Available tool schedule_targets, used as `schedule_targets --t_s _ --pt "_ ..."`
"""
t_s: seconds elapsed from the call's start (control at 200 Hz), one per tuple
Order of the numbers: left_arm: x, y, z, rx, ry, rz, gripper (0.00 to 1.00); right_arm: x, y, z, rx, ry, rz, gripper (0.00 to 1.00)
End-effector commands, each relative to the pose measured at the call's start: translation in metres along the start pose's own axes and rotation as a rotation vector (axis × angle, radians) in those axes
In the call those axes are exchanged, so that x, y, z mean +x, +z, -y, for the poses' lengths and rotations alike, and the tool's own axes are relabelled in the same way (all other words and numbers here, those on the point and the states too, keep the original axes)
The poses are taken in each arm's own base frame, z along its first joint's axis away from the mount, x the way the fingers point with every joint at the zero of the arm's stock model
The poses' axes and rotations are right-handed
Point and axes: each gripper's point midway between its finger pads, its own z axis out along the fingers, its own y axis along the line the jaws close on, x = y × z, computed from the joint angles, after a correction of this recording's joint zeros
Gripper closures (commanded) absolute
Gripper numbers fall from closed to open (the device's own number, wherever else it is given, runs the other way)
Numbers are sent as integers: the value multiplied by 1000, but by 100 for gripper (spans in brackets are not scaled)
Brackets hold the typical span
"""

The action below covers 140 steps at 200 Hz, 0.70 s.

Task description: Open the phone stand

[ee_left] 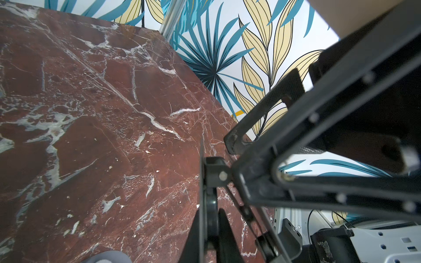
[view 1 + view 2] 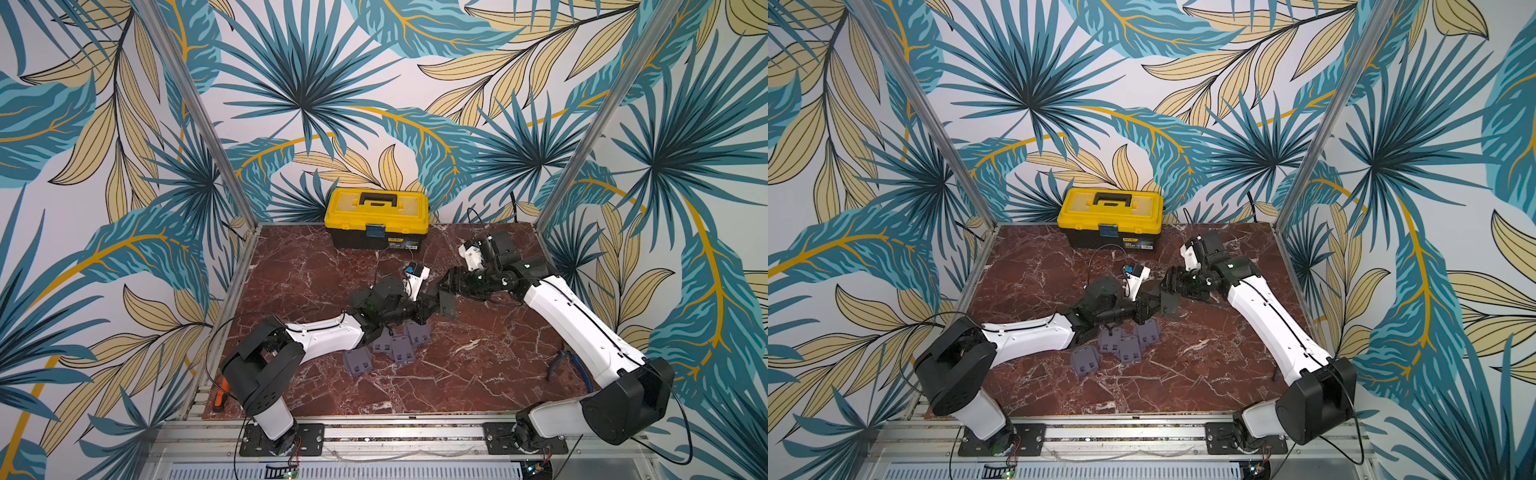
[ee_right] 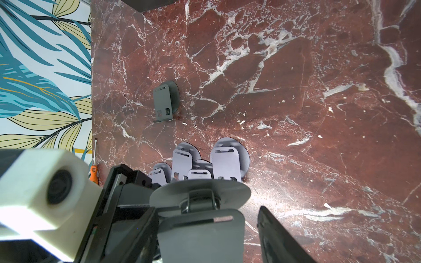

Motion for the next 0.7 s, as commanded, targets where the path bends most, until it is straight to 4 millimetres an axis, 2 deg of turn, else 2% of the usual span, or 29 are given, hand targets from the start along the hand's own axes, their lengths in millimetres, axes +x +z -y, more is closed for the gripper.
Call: schedule_targets --t_s 0.0,0.566,0.696 --pt "-27 -7 20 50 35 77 100 3 11 4 10 11 -25 32" --pt "-30 -3 24 69 36 75 100 9 17 -8 -58 -10 -52 31" --pt "-30 -3 24 70 38 76 100 10 19 -9 -66 -9 -59 38"
